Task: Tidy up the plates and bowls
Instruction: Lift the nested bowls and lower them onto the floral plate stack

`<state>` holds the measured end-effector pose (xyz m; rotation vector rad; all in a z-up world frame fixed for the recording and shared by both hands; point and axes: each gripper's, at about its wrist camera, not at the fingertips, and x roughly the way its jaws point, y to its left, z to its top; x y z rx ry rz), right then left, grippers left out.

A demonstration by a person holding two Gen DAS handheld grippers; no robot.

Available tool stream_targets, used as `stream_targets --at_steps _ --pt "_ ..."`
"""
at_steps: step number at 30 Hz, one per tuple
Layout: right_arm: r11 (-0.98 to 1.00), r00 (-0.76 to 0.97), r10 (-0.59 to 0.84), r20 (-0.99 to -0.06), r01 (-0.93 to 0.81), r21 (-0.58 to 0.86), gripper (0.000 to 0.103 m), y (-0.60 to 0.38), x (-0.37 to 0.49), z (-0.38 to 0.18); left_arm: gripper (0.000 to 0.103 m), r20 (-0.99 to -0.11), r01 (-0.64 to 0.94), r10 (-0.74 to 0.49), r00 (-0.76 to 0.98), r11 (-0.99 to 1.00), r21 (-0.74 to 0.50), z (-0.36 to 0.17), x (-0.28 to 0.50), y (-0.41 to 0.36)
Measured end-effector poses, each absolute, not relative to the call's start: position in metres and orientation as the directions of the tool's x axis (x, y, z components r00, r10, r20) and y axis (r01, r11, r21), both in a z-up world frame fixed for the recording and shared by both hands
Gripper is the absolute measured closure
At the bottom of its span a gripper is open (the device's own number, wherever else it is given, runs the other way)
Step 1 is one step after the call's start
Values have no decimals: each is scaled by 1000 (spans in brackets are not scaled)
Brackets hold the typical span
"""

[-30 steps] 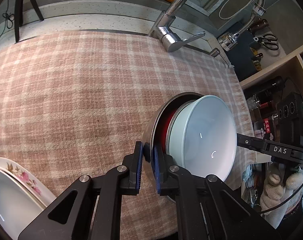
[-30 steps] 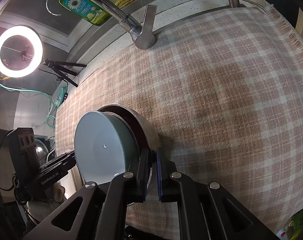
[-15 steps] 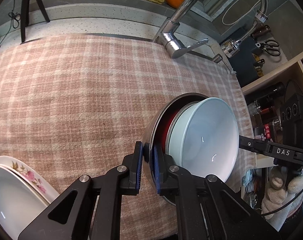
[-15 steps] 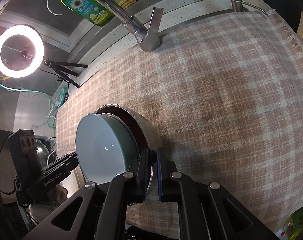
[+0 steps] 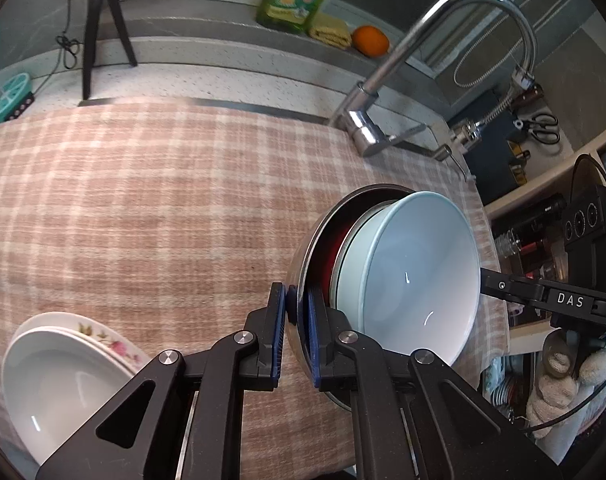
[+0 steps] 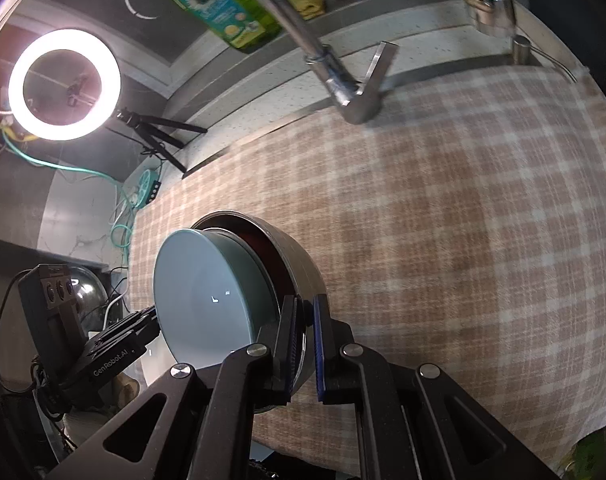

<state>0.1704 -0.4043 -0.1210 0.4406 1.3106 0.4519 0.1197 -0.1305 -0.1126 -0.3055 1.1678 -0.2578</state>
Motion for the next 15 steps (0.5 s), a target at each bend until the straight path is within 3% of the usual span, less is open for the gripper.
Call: stream_targets --at_steps 15 --pt "791 135 601 -788 -237 564 96 -315 174 -88 96 -841 -112 -250 480 933 -341 -81 83 -55"
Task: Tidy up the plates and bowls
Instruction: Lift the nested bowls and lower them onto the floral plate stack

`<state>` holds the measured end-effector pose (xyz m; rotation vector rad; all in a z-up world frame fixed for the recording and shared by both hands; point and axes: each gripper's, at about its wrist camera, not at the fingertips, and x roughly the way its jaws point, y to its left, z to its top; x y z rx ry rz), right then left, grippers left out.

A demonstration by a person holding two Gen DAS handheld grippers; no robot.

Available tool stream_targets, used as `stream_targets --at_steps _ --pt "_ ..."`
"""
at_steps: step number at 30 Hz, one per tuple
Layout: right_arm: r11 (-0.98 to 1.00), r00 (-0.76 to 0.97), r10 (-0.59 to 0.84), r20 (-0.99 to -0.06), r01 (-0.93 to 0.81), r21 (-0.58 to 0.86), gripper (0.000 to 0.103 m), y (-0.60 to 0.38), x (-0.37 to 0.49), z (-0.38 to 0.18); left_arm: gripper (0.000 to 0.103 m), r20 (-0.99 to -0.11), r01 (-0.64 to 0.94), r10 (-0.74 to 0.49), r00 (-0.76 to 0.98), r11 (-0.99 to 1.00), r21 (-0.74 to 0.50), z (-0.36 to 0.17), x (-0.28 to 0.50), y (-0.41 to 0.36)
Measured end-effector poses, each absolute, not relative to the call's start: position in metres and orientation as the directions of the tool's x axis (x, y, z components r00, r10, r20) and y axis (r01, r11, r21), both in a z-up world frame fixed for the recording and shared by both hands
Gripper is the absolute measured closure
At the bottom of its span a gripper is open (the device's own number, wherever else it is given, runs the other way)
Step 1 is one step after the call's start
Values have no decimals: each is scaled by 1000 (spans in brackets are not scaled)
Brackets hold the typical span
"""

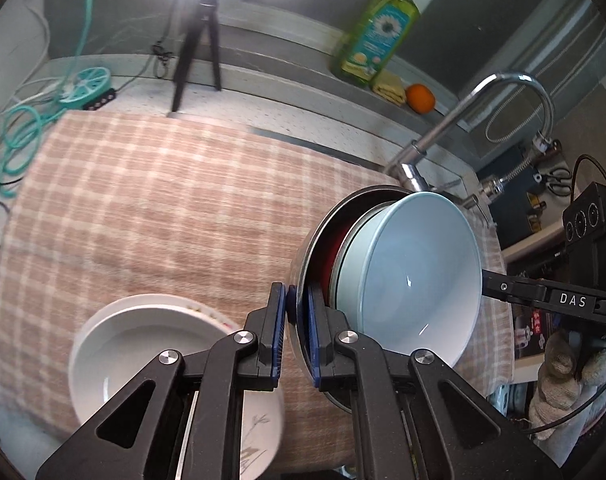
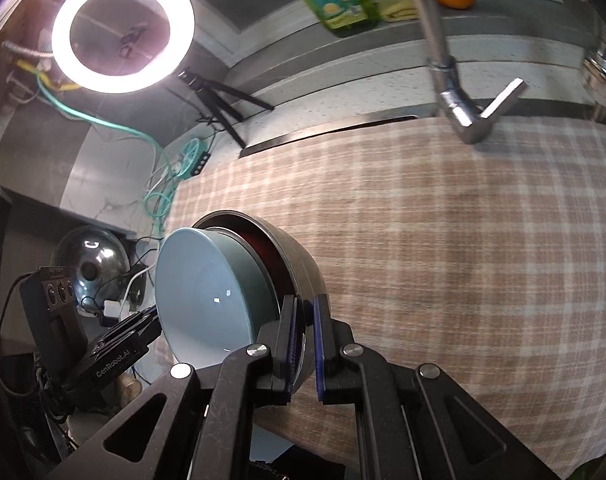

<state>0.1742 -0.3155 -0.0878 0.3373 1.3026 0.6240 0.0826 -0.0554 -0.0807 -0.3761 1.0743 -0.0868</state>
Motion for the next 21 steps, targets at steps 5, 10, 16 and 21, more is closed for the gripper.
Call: stream_targets --at_steps 5,10,16,21 --pt "765 97 620 -779 -294 572 96 -281 167 -82 96 -835 -178 -209 508 924 -339 -73 60 -24" --pt "740 54 631 -774 -342 579 96 -246 156 -83 96 -836 -242 -168 522 911 -334 -73 39 3" --pt "722 6 629 -778 -376 581 96 -216 139 -91 96 -842 -305 -136 522 892 -332 -80 10 26" --pt "721 -25 614 -789 -388 573 96 -199 123 -103 96 -849 -341 -130 512 877 -340 -92 -11 38"
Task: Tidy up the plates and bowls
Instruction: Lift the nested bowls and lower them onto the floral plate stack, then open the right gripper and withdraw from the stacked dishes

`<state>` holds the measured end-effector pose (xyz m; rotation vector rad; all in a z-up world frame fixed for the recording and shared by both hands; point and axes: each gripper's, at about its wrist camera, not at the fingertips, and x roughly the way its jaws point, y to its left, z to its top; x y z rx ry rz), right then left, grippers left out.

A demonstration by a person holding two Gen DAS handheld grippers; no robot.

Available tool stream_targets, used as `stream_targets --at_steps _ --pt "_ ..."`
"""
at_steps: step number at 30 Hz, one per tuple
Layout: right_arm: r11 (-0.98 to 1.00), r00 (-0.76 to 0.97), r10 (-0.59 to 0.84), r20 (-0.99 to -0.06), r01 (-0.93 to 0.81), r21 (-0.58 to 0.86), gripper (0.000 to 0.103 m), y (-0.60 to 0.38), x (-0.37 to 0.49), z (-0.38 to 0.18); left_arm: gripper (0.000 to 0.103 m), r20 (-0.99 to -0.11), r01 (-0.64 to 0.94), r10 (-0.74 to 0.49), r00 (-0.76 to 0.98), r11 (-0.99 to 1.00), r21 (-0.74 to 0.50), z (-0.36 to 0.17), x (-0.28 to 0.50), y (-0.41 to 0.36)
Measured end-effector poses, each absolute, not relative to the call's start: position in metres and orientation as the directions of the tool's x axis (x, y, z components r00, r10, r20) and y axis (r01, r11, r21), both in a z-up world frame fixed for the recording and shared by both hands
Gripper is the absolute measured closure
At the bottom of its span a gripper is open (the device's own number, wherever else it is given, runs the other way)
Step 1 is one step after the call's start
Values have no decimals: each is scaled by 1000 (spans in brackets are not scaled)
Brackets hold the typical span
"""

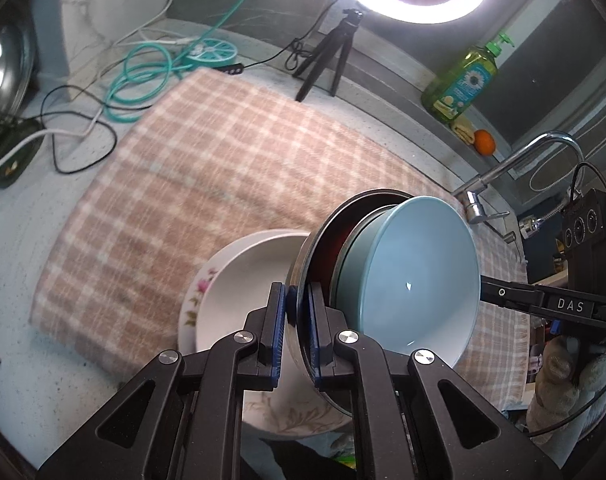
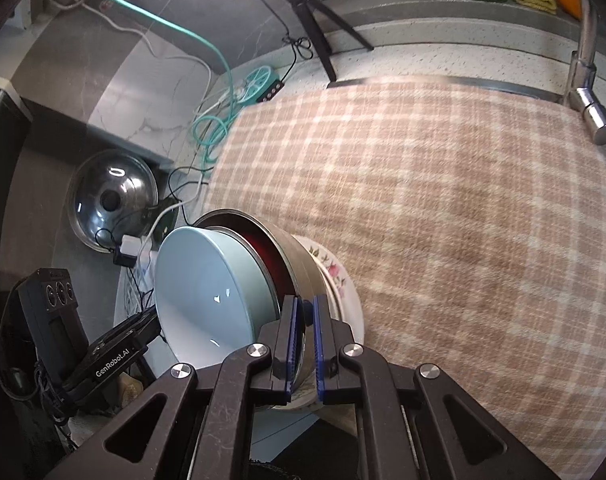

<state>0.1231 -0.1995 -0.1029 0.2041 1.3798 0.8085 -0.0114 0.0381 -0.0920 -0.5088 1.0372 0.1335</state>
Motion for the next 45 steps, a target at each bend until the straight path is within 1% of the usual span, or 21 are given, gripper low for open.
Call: stream_targets --at_steps 15,38,40,45 --pt "735 -73 573 -816 -395 551 96 -171 99 -131 96 -858 -378 -128 497 858 -347 -111 -38 57" --pt "724 -88 572 -816 -413 552 96 -164 103 -132 96 -867 -391 -140 478 850 -353 -122 -29 67" --pt "723 -91 573 -815 -413 554 93 -164 103 -132 96 -868 -389 -138 478 852 -350 -123 -29 67" --pt "722 -93 574 -813 -412 556 93 -166 102 -133 92 -869 -387 -141 474 854 -349 -124 -31 70"
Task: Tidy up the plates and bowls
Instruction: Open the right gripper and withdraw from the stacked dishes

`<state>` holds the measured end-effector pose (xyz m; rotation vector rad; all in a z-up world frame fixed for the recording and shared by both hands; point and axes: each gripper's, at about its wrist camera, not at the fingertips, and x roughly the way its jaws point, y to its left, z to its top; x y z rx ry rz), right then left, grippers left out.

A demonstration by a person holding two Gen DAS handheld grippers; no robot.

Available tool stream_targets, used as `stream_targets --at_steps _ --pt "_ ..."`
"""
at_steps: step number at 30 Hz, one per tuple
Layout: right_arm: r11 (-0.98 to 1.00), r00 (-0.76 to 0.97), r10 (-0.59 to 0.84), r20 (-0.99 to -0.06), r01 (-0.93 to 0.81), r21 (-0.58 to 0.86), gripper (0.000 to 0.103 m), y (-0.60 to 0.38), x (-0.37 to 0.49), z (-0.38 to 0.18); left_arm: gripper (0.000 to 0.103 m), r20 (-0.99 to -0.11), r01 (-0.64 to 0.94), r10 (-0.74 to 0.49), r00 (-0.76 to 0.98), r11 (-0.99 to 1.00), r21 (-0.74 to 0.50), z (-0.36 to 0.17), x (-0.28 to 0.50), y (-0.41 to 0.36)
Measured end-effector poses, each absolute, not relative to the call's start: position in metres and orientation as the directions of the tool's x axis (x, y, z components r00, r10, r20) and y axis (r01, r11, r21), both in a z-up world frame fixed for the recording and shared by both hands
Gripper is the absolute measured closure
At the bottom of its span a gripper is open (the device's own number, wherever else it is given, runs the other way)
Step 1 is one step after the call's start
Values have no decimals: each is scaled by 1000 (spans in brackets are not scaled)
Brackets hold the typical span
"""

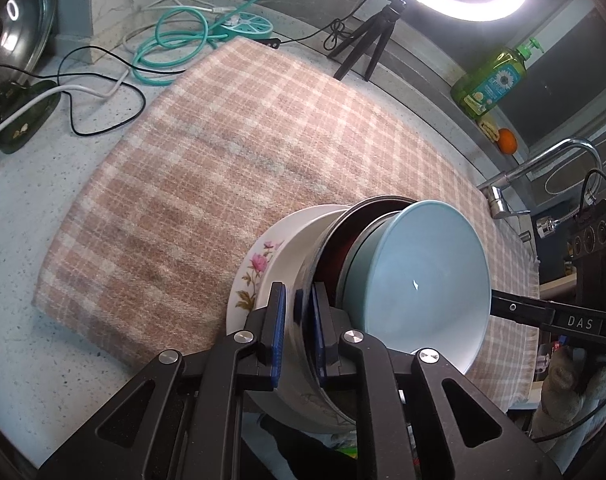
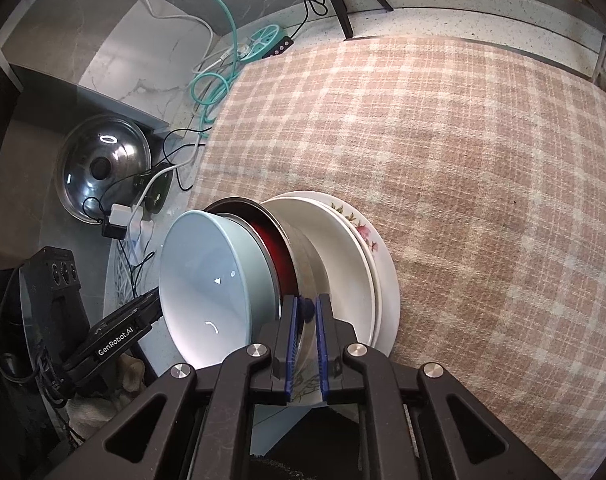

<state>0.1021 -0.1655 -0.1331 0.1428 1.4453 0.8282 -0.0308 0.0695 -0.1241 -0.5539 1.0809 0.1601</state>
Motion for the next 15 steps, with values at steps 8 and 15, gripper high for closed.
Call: stream_targets --at_steps 8,15 --pt "726 -72 565 -822 -429 537 91 -168 100 -128 85 -869 -392 -135 477 852 -348 -123 -35 73" --pt "736 -25 558 -829 -446 509 89 -177 99 -119 80 -869 -395 -119 481 855 -335 -119 -39 75"
